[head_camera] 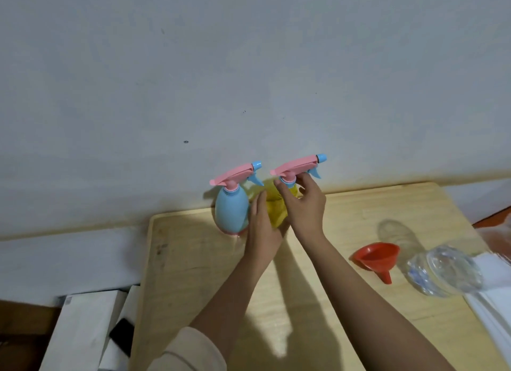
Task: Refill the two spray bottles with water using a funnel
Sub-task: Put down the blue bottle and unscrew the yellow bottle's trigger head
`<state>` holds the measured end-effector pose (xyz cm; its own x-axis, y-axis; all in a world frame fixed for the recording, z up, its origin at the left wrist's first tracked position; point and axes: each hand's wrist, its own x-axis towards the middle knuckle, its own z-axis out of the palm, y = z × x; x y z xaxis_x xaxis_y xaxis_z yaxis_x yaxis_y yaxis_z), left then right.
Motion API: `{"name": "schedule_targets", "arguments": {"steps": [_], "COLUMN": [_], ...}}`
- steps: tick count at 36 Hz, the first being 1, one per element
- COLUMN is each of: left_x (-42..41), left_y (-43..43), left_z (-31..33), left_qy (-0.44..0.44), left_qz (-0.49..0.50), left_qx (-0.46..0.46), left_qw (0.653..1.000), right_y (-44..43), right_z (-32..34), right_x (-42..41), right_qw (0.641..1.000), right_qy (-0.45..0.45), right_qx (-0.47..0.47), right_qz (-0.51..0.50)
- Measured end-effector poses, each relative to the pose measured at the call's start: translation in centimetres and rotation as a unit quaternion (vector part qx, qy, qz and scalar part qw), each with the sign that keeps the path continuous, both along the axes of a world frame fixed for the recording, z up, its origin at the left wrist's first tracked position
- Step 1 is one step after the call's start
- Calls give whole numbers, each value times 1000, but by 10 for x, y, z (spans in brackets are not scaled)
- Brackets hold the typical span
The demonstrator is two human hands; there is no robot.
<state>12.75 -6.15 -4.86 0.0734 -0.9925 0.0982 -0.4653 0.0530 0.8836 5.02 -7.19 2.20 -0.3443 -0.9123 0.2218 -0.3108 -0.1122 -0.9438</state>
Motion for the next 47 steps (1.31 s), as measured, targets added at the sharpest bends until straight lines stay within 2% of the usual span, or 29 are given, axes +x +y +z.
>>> {"name": "schedule_targets", "arguments": {"steps": [8,22,24,28,35,37,40,43,47], "left_x": [-13,-33,-35,-33,-34,-37,-42,-43,-43], "left_y": [25,82,90,106,133,139,147,153,159], "left_z": [8,62,67,72,83,84,86,89,91], "left_qy": [-6,-5,7,83,104,111,105,106,95], "left_qz": [-9,-33,-37,-74,-81,-73,-64,-57,-50], "left_qx": [-64,-68,-56,5,38,40,36,42,51], "left_qw": [998,997,998,994,991,990,992,992,993], "right_y": [23,61,68,80,105,111,116,120,126], "right_z": [9,65,70,79,80,78,74,71,72], "right_x": [-44,-101,-105,-116,-119,-115,-104,-101,-107], "right_qw": [1000,992,989,977,950,955,977,981,964], "right_qy": [-19,-23,-32,-27,-91,-110,-132,-172,-227], "right_qx": [8,23,16,24,79,62,30,19,10], "right_qz": [12,125,141,212,290,269,167,91,135]}}
